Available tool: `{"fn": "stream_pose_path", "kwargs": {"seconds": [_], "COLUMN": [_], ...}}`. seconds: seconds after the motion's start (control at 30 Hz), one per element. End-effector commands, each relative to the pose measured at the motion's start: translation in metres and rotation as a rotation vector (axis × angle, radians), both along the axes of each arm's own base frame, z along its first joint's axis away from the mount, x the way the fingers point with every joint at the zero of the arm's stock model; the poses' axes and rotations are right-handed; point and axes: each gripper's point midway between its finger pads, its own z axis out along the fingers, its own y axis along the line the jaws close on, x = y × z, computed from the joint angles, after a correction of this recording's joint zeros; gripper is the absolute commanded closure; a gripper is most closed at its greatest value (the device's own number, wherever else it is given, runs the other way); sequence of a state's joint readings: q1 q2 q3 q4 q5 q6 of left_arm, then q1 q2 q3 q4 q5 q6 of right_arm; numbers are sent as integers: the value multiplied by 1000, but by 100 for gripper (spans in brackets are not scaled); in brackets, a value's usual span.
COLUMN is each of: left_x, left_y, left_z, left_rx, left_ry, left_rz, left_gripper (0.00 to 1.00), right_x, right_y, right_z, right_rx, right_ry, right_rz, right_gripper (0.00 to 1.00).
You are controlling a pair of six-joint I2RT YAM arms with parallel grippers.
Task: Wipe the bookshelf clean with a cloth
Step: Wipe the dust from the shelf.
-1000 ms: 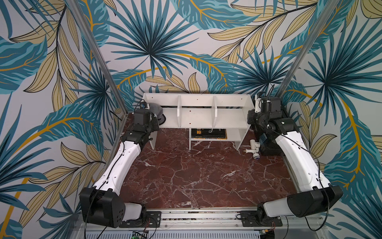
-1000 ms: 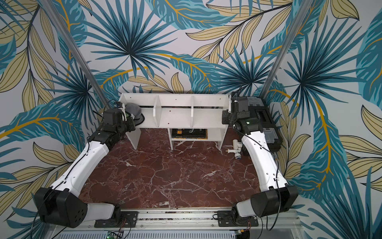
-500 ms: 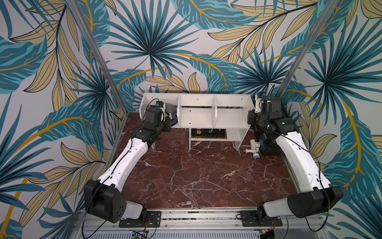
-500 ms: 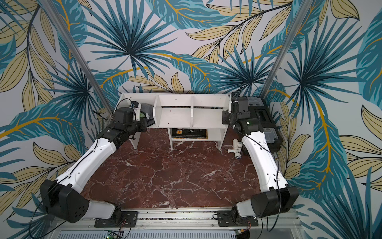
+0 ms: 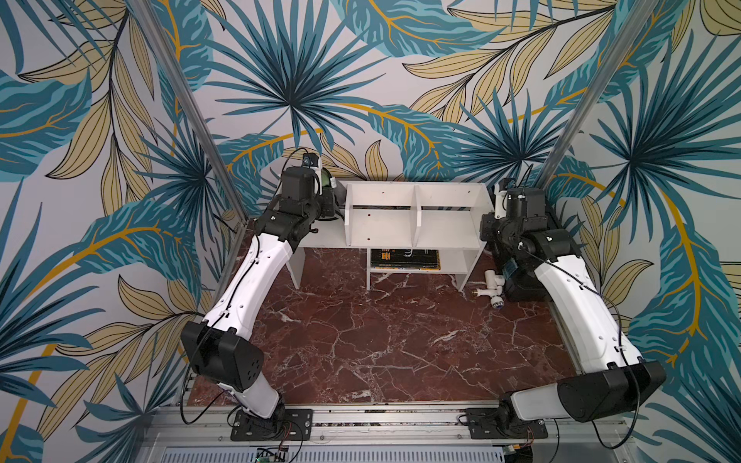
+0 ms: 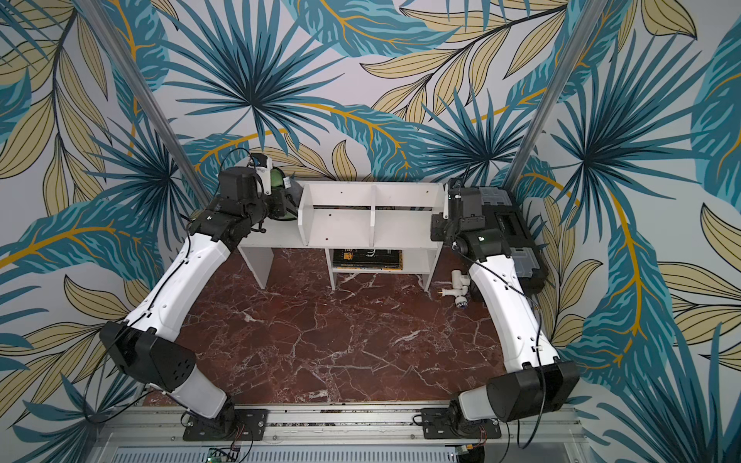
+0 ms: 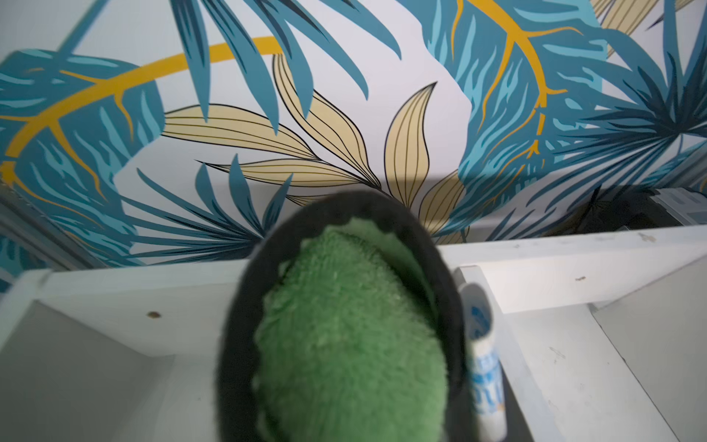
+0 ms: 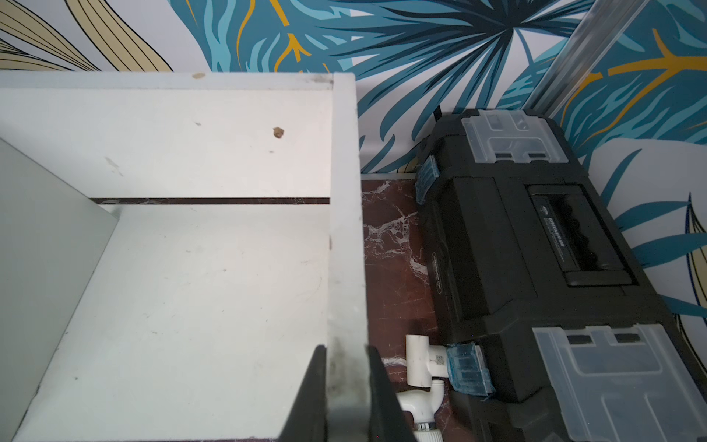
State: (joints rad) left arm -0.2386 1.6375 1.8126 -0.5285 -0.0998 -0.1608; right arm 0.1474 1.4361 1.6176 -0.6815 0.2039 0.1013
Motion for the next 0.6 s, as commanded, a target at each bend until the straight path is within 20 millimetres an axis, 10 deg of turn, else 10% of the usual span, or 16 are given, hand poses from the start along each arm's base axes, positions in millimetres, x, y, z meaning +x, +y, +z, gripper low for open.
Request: {"fn": "stream_pose_path", "kwargs": {"seconds": [0.0, 0.3, 0.57], "left_x": [-4, -1, 20], "left_y": [54, 83, 4], "left_z": [41, 26, 38], "left_rx": [21, 29, 21], "left_ry": [-69, -4, -1], "left_rz": [165, 231, -19], "left_gripper": [100, 100, 100], "right_x": [-3, 0, -1], "right_y": [16, 19, 19], "right_z": [9, 4, 6], "right_rx": [48, 49, 47], "right_ry": [-21, -16, -20], "right_rz": [61, 73, 80], "right_gripper": [100, 100, 100]}}
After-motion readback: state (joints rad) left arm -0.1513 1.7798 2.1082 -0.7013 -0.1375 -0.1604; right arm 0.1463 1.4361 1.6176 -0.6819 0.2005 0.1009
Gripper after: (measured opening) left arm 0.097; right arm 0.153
